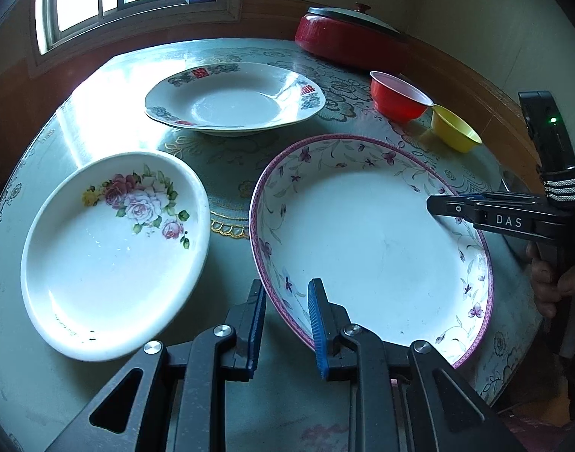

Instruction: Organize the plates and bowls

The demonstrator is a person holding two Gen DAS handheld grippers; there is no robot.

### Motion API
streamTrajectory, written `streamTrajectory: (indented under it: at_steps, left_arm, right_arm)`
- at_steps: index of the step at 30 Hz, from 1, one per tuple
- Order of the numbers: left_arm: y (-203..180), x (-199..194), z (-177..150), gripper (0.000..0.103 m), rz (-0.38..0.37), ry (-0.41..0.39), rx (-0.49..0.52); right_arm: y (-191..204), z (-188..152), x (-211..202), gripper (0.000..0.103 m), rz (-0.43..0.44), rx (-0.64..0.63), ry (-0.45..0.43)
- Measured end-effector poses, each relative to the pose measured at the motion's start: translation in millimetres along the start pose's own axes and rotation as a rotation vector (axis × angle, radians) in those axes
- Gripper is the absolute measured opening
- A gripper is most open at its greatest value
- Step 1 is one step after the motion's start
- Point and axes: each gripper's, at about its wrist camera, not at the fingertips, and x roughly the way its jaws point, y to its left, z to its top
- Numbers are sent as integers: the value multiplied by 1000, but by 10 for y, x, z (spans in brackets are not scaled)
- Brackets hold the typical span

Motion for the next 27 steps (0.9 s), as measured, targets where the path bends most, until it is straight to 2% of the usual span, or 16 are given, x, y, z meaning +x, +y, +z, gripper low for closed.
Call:
streamTrajectory:
  at_steps: [4,7,12,16,21,27]
  left_arm:
    - [43,-172,-22,23,8,-28,40]
    - [163,-300,-28,23,-29,-52,17]
    - [344,-485,0,23,-73,-99,-14]
    - [543,-619,210,23,-67,-159,-61]
    - [807,-566,534,23,-20,-183,-117]
    - [1194,-352,844,23,-41,-160,-223]
  right_arm:
    - [34,-13,-20,26,-21,11,5]
    - [15,13,-117,32,-30,29,-32]
    - [62,149,-275,32,-18,60,-101]
    - [160,331,-306,32,76,93,-130]
    - [229,600,-149,32,263,197,-115]
    - [266,913,121,34,322,268,-108]
